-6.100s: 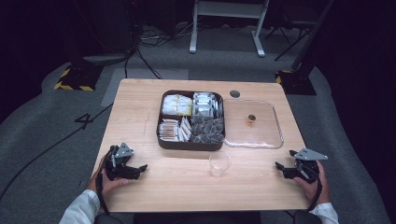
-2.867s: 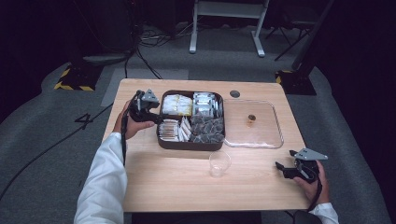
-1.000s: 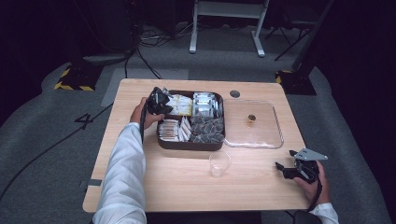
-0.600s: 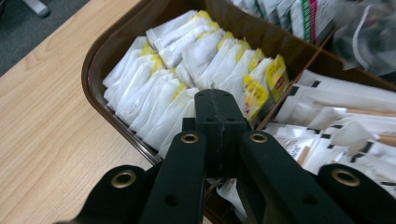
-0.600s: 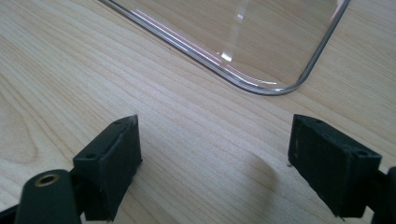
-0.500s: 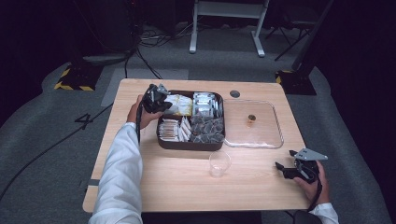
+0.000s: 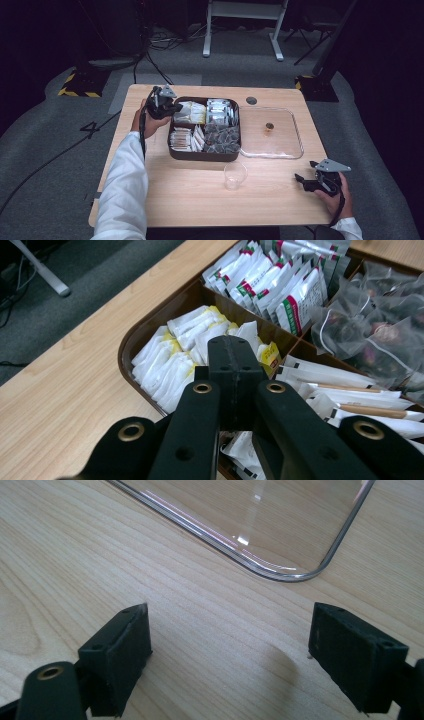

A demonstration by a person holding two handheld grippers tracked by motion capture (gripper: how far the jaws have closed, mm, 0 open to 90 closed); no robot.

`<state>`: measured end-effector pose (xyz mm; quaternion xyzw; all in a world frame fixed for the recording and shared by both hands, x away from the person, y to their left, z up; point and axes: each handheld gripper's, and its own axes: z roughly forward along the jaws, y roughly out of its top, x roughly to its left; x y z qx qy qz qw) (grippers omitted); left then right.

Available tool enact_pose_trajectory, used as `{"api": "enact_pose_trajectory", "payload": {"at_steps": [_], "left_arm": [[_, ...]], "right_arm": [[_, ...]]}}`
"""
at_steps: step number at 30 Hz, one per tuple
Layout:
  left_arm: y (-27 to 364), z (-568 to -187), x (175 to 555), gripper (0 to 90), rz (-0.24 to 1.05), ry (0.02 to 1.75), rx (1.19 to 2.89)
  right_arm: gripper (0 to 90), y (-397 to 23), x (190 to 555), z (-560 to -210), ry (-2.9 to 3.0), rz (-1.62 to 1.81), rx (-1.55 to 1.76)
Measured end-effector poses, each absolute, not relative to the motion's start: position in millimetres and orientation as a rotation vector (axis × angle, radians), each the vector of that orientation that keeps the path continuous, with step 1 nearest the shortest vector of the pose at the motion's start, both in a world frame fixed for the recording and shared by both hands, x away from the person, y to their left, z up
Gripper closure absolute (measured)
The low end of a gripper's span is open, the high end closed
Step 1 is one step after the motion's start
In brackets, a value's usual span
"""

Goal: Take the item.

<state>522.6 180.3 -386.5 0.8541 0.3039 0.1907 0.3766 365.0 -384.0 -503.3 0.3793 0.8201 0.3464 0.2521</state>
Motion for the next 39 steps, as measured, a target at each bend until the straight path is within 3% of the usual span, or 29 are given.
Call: {"api": "enact_pose_trajectory", "payload": {"at_steps": [25, 39], "left_arm": [[181.0, -350.2, 471.0, 90.0, 0.508, 0.691, 2.135], [164.4, -339.9, 434.3, 90.0, 0.433, 0.566, 2.108]], "right_arm": [[17.4, -384.3, 365.5, -503.3, 2.231, 0.943, 1.038], [17.4, -384.4, 365.7, -503.4, 2.232, 0.945, 1.042]]}}
